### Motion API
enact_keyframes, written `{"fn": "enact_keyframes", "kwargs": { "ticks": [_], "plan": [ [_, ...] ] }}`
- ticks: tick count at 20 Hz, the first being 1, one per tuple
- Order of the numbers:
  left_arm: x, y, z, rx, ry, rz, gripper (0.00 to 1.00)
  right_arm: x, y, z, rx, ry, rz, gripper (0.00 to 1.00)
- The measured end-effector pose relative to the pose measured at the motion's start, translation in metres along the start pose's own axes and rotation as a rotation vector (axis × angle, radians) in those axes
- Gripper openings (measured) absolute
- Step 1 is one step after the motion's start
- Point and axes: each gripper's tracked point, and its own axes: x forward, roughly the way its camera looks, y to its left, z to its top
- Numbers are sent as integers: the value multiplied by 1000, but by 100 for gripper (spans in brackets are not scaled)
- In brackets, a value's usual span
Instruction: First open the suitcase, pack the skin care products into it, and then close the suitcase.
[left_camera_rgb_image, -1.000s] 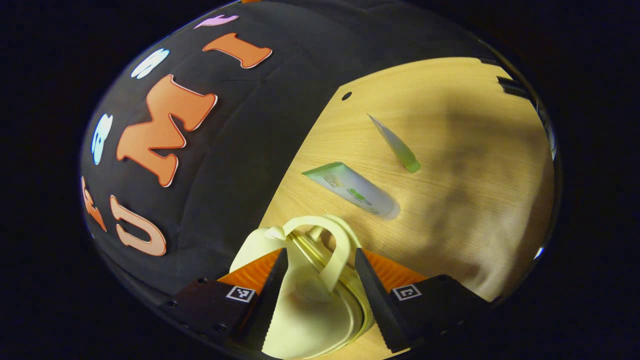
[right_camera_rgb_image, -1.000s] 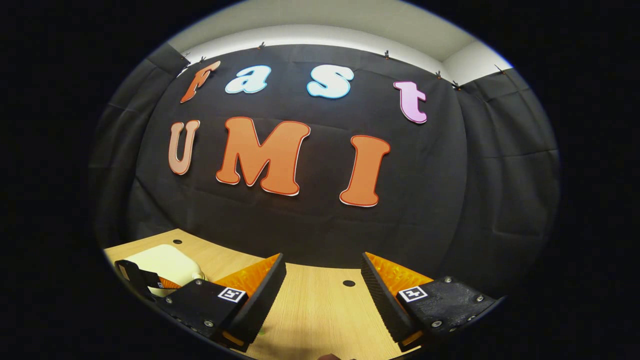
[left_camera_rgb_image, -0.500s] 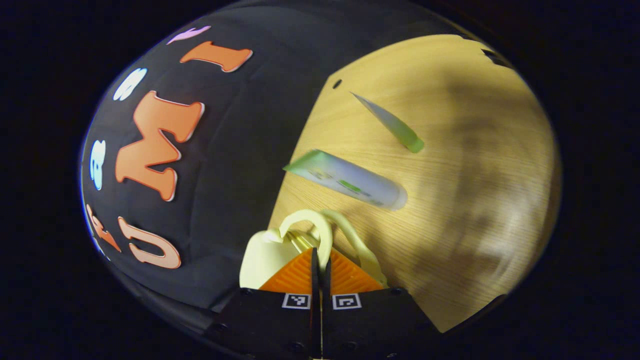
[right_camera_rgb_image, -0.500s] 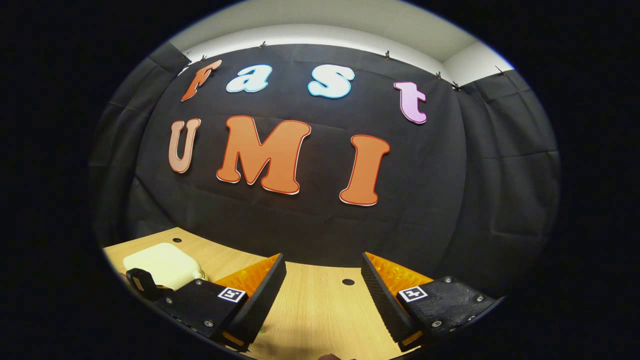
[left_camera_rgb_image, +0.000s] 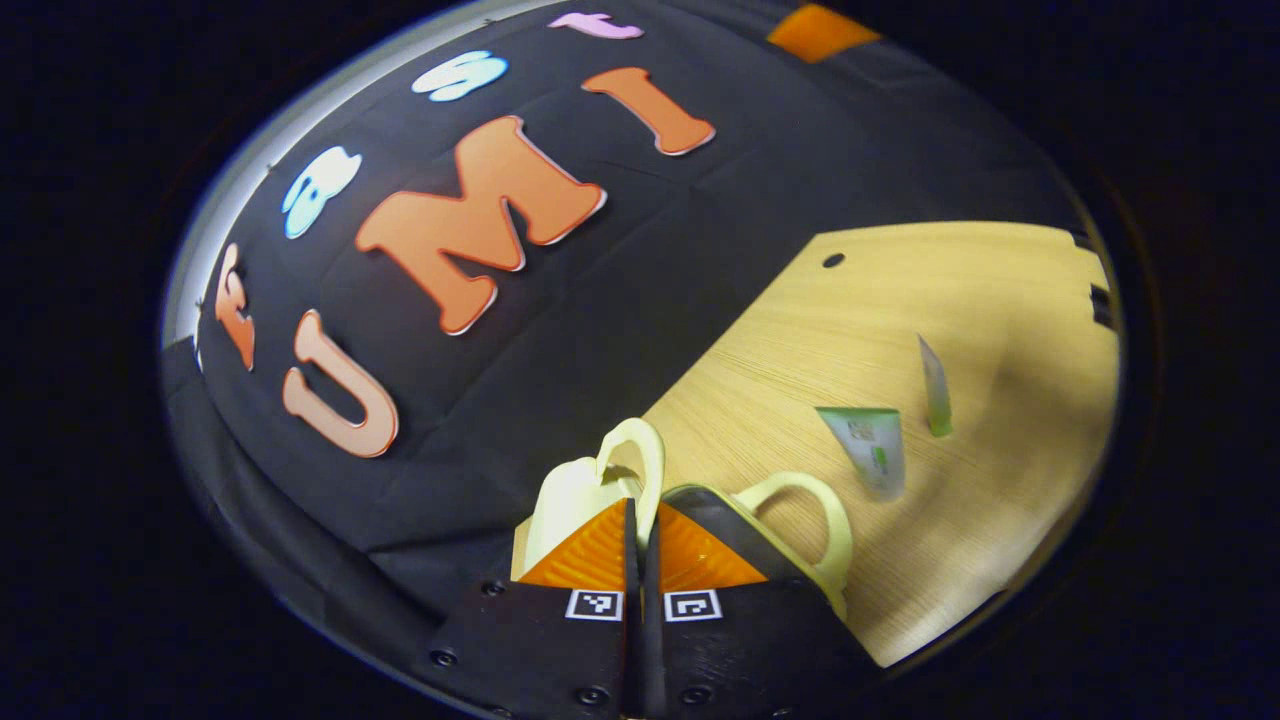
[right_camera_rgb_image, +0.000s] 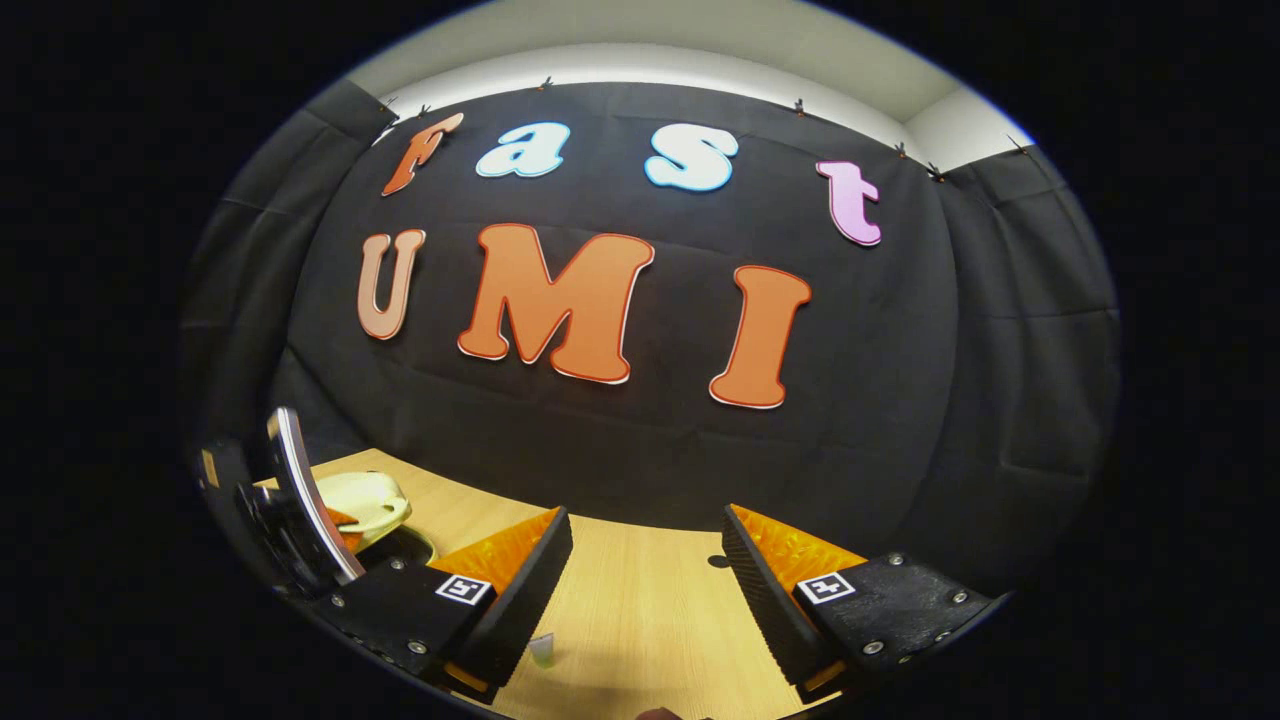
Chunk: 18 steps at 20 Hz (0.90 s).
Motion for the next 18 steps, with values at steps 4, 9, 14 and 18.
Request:
{"fn": "enact_keyframes", "kwargs": {
  "ticks": [4,9,14,18],
  "plan": [
    [-15,46,0,-134,-32,70,1,3,26,6,-13,-3,41,95],
    [-29,95,-18,-306,-57,167,1,3,60,16,-27,-9,76,95],
    [-36,126,-43,-327,-25,271,0,-1,94,16,-45,8,88,95],
    [-38,176,-87,-346,-12,303,1,-4,127,15,-27,32,97,95]
  ]
}}
